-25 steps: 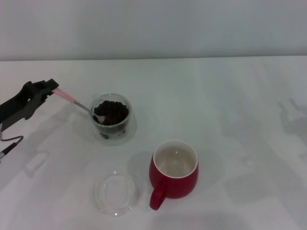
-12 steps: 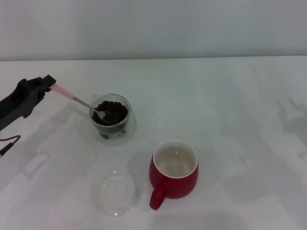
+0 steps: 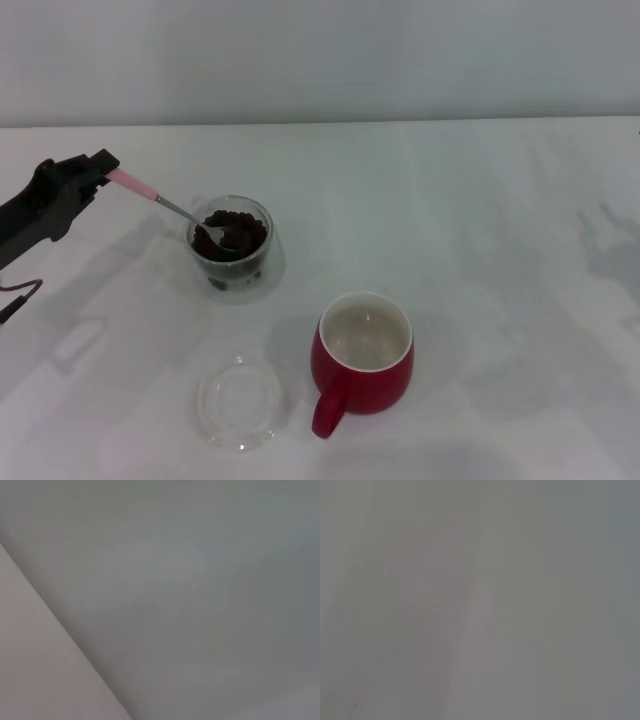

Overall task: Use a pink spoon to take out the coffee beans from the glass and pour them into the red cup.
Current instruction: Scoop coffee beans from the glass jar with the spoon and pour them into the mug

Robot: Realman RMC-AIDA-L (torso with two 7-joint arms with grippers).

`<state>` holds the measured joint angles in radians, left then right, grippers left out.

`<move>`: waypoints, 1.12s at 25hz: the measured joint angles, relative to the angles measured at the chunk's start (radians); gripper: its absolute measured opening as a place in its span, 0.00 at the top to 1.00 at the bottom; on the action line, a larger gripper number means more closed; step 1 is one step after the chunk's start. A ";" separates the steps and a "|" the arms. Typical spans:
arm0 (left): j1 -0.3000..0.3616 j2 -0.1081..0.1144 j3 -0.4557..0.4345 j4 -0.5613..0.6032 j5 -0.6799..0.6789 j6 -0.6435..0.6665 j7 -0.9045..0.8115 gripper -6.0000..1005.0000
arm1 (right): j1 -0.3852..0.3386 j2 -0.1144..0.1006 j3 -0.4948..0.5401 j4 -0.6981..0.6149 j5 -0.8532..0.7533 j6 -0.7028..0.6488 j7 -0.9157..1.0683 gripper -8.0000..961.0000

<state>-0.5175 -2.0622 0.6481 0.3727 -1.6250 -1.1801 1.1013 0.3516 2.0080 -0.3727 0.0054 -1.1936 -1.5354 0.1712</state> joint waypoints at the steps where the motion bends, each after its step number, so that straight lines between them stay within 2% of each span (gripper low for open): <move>1: 0.000 0.000 0.000 0.000 0.000 -0.006 0.001 0.87 | 0.001 0.000 0.000 0.000 0.000 0.000 0.000 0.65; 13: -0.021 -0.005 0.041 -0.001 0.009 -0.079 0.028 0.87 | 0.011 0.001 0.000 -0.002 0.000 0.000 0.001 0.64; 18: -0.044 -0.005 0.108 -0.003 0.011 -0.118 0.061 0.87 | 0.012 0.002 0.000 -0.001 0.000 0.000 0.000 0.64; 20: -0.044 -0.005 0.108 -0.003 0.011 -0.118 0.061 0.87 | 0.013 0.002 -0.001 -0.001 -0.002 -0.001 0.000 0.64; 21: -0.060 -0.006 0.148 -0.005 0.011 -0.138 0.070 0.87 | 0.013 0.002 -0.001 0.000 -0.002 -0.001 0.000 0.64; 28: -0.095 -0.007 0.194 -0.028 0.019 -0.164 0.071 0.87 | 0.011 0.002 -0.002 0.006 -0.003 -0.001 -0.001 0.64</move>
<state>-0.6122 -2.0693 0.8422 0.3446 -1.6059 -1.3438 1.1719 0.3630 2.0095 -0.3743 0.0118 -1.1965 -1.5363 0.1704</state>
